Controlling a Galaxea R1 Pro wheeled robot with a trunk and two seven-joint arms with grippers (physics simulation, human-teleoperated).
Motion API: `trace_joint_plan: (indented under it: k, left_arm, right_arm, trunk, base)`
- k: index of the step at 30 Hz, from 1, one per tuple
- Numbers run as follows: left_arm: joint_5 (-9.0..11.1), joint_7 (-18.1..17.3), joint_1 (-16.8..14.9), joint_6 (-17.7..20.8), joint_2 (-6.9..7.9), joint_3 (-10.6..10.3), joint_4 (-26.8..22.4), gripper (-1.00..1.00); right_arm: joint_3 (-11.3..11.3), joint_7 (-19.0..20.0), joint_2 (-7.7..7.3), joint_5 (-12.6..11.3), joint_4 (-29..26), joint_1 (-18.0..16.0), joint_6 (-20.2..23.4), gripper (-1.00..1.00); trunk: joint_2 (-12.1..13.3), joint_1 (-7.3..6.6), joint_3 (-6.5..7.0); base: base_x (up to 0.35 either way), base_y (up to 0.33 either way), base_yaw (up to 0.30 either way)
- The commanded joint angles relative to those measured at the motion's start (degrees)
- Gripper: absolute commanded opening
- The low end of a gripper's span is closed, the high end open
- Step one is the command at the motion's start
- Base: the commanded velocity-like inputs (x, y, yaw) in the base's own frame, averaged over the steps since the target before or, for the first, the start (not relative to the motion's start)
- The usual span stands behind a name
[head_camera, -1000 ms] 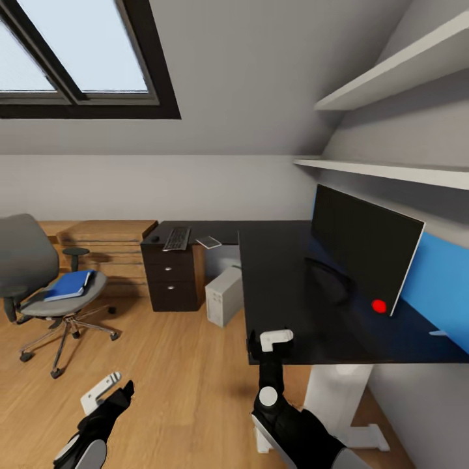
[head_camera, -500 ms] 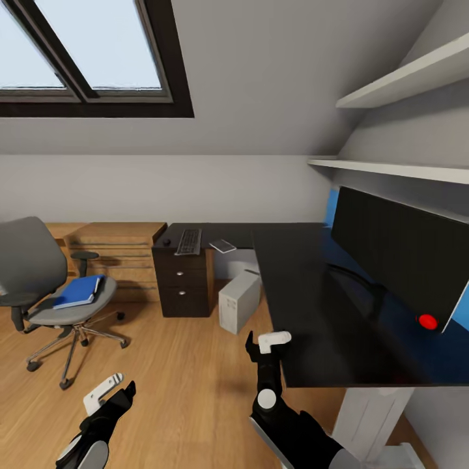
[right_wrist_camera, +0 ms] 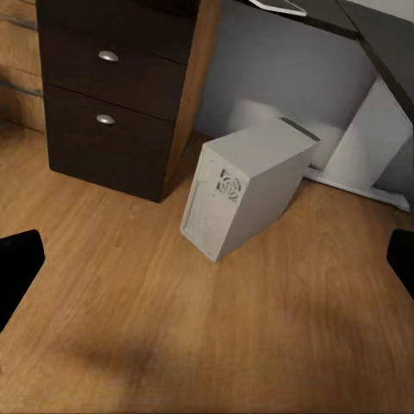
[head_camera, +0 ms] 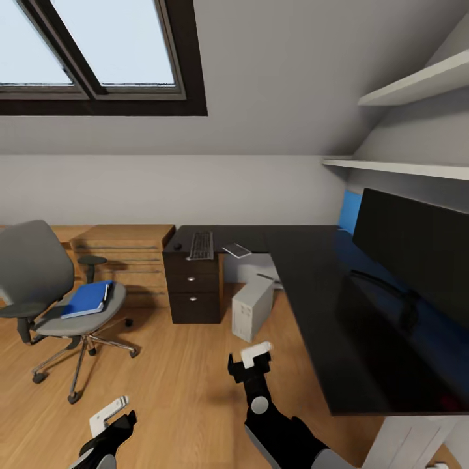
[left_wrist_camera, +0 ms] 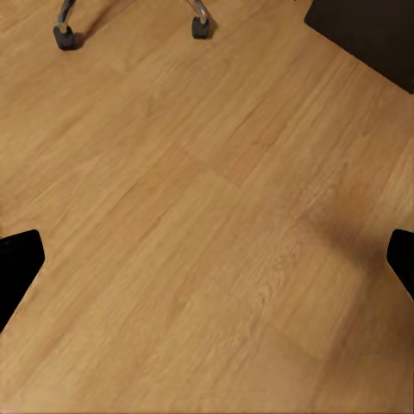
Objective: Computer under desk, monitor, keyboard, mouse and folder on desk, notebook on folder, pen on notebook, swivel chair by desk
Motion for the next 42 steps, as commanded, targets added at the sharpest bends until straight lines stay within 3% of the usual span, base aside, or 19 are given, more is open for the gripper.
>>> trace_joint_plan:
  k: [1,7,9,10,11,15,17,20,21,24,26,27,28,31,32,33,42]
  left_arm:
    - [0.0,0.4,-0.4,0.1,0.04,-0.2,0.7,1.00]
    - [-0.4,0.3,-1.1,0.1,-0.70,-0.3,2.8,1.00]
    - [-1.0,0.3,-1.1,0.1,-1.64,-0.4,3.8,1.00]
    - [-3.1,0.2,-1.2,0.1,-2.78,-0.4,5.4,1.00]
    - [-4.5,0.1,-1.2,0.1,-3.57,-0.4,6.5,1.00]
    - [-8.6,-0.9,-1.2,-0.2,-6.26,-0.4,12.5,1.00]
    - [-10.7,-2.5,-1.2,-0.5,-7.70,-0.4,16.8,1.00]
    - [-12.7,-4.7,-1.2,-1.2,-8.61,-0.5,21.9,1.00]
    - [-13.5,-6.3,-1.2,-3.8,-8.90,-0.3,25.0,1.00]
    - [-13.8,-7.2,-1.2,-6.8,-9.01,-0.4,27.4,1.00]
    - [-13.9,-7.7,-1.2,-10.8,-9.06,-1.8,30.7,1.00]
    - [-13.9,-7.8,-1.2,-12.4,-9.07,-2.6,31.5,1.00]
    - [-13.9,-7.9,-1.2,-17.1,-9.09,-5.7,33.3,1.00]
    - [-13.8,-7.9,-1.2,-18.5,-9.12,-7.4,34.3,1.00]
    - [-13.7,-7.9,-1.2,-18.9,-9.09,-7.8,34.6,1.00]
    - [-13.7,-7.9,-1.2,-18.8,-9.09,-7.8,34.6,1.00]
    - [-13.6,-7.8,-1.2,-18.7,-9.08,-7.8,34.6,1.00]
  right_arm:
    - [-0.2,0.5,0.34,-0.6,1.0,-0.4,-0.3,1.00]
    - [-3.2,4.3,0.88,-1.1,2.7,-1.2,-0.2,1.00]
    - [-5.9,6.6,0.88,-2.6,4.2,-1.3,-0.2,1.00]
    - [-8.6,8.8,0.88,-4.2,6.6,-1.3,-0.3,1.00]
    - [-9.8,9.6,0.88,-4.9,8.1,-1.3,-0.3,1.00]
    - [-12.0,10.8,0.88,-7.1,12.4,-1.3,-0.7,1.00]
    - [-12.9,11.0,0.88,-9.1,14.3,-1.3,-2.9,1.00]
    - [-13.4,11.2,0.88,-10.5,17.9,-1.1,-8.9,1.00]
    - [-13.5,11.5,0.88,-11.0,22.4,-1.0,-15.8,1.00]
    - [-13.6,12.0,0.88,-11.2,25.3,-0.9,-19.1,1.00]
    - [-13.6,12.3,0.88,-11.3,26.6,-0.9,-21.0,1.00]
    - [-13.6,12.3,0.88,-11.4,26.8,-0.9,-21.7,1.00]
    - [-13.6,12.3,0.88,-11.4,27.2,-0.9,-22.8,1.00]
    - [-13.7,12.3,0.73,-11.4,27.5,-0.9,-23.7,1.00]
    - [-13.8,12.4,0.72,-11.5,29.5,-0.9,-28.2,1.00]
    - [-13.8,12.4,0.71,-11.5,30.1,-0.9,-28.8,1.00]
    - [-13.8,12.4,0.71,-11.5,31.3,-0.9,-29.4,1.00]
  trunk:
    - [0.0,0.02,-0.06]
    - [0.0,0.02,-0.06]
    - [0.0,0.02,-0.06]
    - [0.0,0.02,-0.06]
    - [0.0,0.02,-0.06]
    - [0.0,0.02,-0.06]
    - [0.0,0.02,-0.06]
    - [0.0,0.02,-0.06]
    - [0.0,0.02,-0.06]
    - [0.0,0.02,-0.06]
    - [0.0,0.02,-0.06]
    - [0.0,0.02,-0.06]
    - [0.0,0.02,-0.06]
    - [0.0,0.02,-0.06]
    - [0.0,0.02,-0.06]
    - [0.0,0.02,-0.06]
    - [0.0,0.02,-0.06]
  base:
    - [0.203,0.302,0.000]
    - [0.203,0.302,0.000]
    - [0.203,0.302,0.000]
    - [0.203,0.302,0.000]
    - [0.203,0.302,0.000]
    - [0.211,0.296,0.000]
    - [0.268,0.215,0.000]
    - [0.306,0.139,0.000]
    - [0.323,0.104,0.000]
    - [0.303,0.093,0.000]
    - [0.127,0.035,0.000]
    - [0.063,0.017,0.000]
    - [0.013,0.004,0.000]
    - [0.099,0.083,0.000]
    - [0.223,0.250,-0.126]
    - [0.208,0.269,-0.196]
    - [0.201,0.282,-0.234]
